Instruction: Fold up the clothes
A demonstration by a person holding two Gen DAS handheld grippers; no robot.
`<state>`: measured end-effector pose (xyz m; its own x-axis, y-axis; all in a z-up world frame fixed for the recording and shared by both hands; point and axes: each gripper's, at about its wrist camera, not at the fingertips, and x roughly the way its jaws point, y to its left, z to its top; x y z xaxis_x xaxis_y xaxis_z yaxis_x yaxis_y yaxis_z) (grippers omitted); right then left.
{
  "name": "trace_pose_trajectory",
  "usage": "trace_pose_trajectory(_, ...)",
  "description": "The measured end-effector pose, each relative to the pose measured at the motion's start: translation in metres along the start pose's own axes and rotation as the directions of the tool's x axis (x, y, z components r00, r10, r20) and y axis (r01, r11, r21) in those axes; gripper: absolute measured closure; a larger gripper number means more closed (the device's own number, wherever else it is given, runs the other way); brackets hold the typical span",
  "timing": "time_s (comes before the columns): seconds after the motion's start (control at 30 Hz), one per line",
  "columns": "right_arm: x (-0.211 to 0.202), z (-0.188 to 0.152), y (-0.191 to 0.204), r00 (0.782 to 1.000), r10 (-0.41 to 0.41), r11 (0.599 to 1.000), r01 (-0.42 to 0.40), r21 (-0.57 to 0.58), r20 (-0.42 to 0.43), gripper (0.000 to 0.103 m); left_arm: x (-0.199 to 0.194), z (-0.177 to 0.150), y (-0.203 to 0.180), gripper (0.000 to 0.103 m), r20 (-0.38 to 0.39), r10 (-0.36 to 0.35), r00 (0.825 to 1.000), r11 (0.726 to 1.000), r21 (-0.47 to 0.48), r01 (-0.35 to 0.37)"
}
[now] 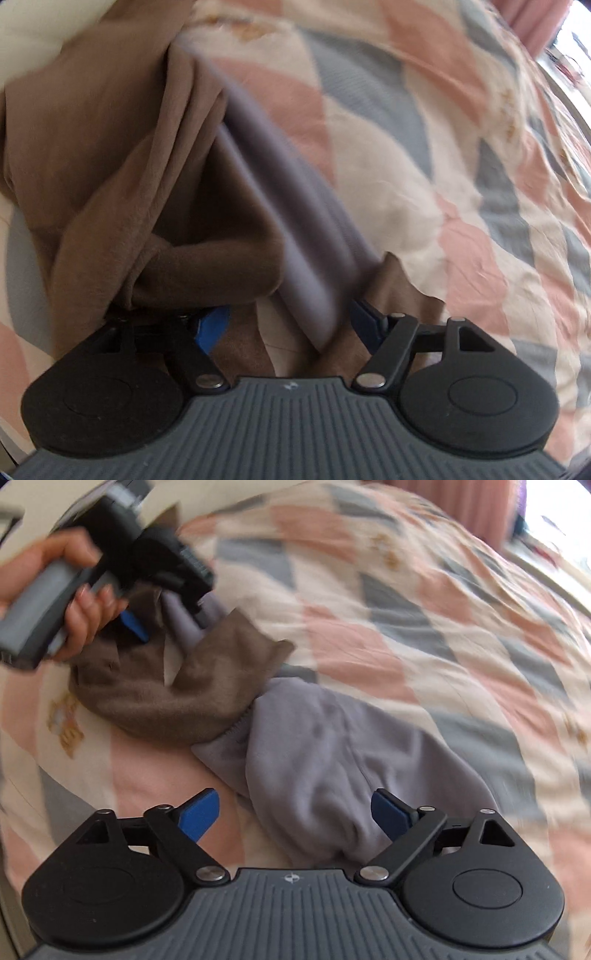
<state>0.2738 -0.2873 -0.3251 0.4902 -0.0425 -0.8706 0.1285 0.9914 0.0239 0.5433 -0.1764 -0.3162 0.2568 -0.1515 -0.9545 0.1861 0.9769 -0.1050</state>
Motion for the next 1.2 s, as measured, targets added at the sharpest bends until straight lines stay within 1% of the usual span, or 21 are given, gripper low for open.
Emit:
trace_pose_trajectory(0.13,0.039,0.001,0.014,0.995,-0.083,0.984,0.072,-0.165,-0.061,0.014,0.009,0.009,0.005,0.031,0.000,-0.041,0.999,0.997,-0.063,0.041)
trace_pose_trajectory(0.2,0.054,-0.002,0.019,0.986,-0.142,0.968,0.120,-0.222,-0.082,0.031,0.013,0.014,0.007,0.034,0.001,-0.061,0.998,0.994,-0.094,0.061)
trace_pose_trajectory(0.23,0.059,-0.004,0.019,0.983,-0.157,0.964,0.132,-0.232,-0.093,0.061,0.016,0.017,0.008,0.058,0.002,-0.071,0.997,0.991,-0.110,0.071)
trace_pose_trajectory(0.27,0.059,-0.005,0.014,0.983,-0.158,0.969,0.137,-0.207,-0.091,0.085,0.018,0.019,0.010,0.097,0.003,-0.081,0.997,0.989,-0.125,0.081)
trace_pose_trajectory(0.33,0.050,-0.006,0.001,0.986,-0.156,0.983,0.148,-0.112,-0.061,0.089,0.020,0.024,0.011,0.098,0.011,-0.104,0.994,0.984,-0.146,0.105)
trace_pose_trajectory(0.37,0.041,-0.005,-0.006,0.988,-0.154,0.987,0.152,-0.053,-0.033,0.090,0.011,0.027,0.008,0.098,0.044,-0.126,0.991,0.986,-0.105,0.130)
trace_pose_trajectory(0.43,0.019,-0.004,-0.018,0.985,-0.173,0.984,0.171,0.053,0.026,0.091,-0.018,0.027,-0.011,0.098,0.141,-0.140,0.980,0.990,0.018,0.139)
trace_pose_trajectory(0.5,-0.009,-0.007,-0.032,0.975,-0.207,0.967,0.191,0.168,0.085,0.092,-0.054,0.029,-0.028,0.098,0.225,-0.189,0.956,0.980,0.099,0.170)
trace_pose_trajectory(0.57,-0.042,-0.014,-0.047,0.953,-0.266,0.936,0.220,0.274,0.145,0.092,-0.090,0.034,-0.042,0.098,0.281,-0.259,0.924,0.962,0.159,0.221)
trace_pose_trajectory(0.63,-0.077,-0.024,-0.061,0.925,-0.327,0.901,0.244,0.359,0.194,0.092,-0.121,0.035,-0.058,0.098,0.305,-0.352,0.885,0.930,0.223,0.293)
trace_pose_trajectory(0.67,-0.095,-0.028,-0.068,0.909,-0.358,0.882,0.253,0.398,0.216,0.092,-0.137,0.032,-0.070,0.098,0.316,-0.389,0.865,0.911,0.270,0.311)
trace_pose_trajectory(0.8,-0.172,-0.058,-0.096,0.865,-0.433,0.796,0.235,0.558,0.253,0.092,-0.184,0.009,-0.126,0.098,0.292,-0.523,0.801,0.826,0.405,0.392)
trace_pose_trajectory(0.9,-0.222,-0.095,-0.104,0.839,-0.497,0.710,0.247,0.659,0.221,0.092,-0.202,-0.017,-0.167,0.097,0.248,-0.586,0.771,0.766,0.479,0.428)
trace_pose_trajectory(0.93,-0.234,-0.111,-0.105,0.838,-0.513,0.678,0.263,0.686,0.187,0.092,-0.202,-0.028,-0.179,0.093,0.222,-0.592,0.775,0.754,0.494,0.434)
trace_pose_trajectory(1.0,-0.258,-0.146,-0.106,0.833,-0.543,0.610,0.306,0.730,0.104,0.092,-0.192,-0.050,-0.204,0.091,0.127,-0.578,0.806,0.736,0.508,0.447)
trace_pose_trajectory(1.03,-0.266,-0.165,-0.105,0.832,-0.552,0.580,0.337,0.742,0.053,0.091,-0.177,-0.061,-0.220,0.083,0.051,-0.547,0.836,0.724,0.530,0.441)
trace_pose_trajectory(1.07,-0.268,-0.183,-0.105,0.846,-0.534,0.562,0.348,0.751,0.007,0.089,-0.159,-0.079,-0.235,0.076,-0.020,-0.479,0.878,0.719,0.565,0.405)
trace_pose_trajectory(1.1,-0.268,-0.202,-0.105,0.867,-0.497,0.549,0.341,0.763,-0.030,0.085,-0.145,-0.102,-0.244,0.076,-0.057,-0.405,0.912,0.723,0.591,0.358)
trace_pose_trajectory(1.13,-0.268,-0.220,-0.106,0.886,-0.458,0.535,0.335,0.775,-0.066,0.070,-0.131,-0.123,-0.246,0.075,-0.078,-0.339,0.937,0.725,0.613,0.314)
trace_pose_trajectory(1.17,-0.267,-0.238,-0.107,0.903,-0.418,0.521,0.329,0.787,-0.101,0.052,-0.120,-0.145,-0.246,0.075,-0.096,-0.284,0.954,0.718,0.639,0.278)
trace_pose_trajectory(1.2,-0.267,-0.256,-0.107,0.917,-0.375,0.506,0.325,0.799,-0.135,0.049,-0.109,-0.169,-0.239,0.074,-0.122,-0.241,0.963,0.706,0.659,0.260)
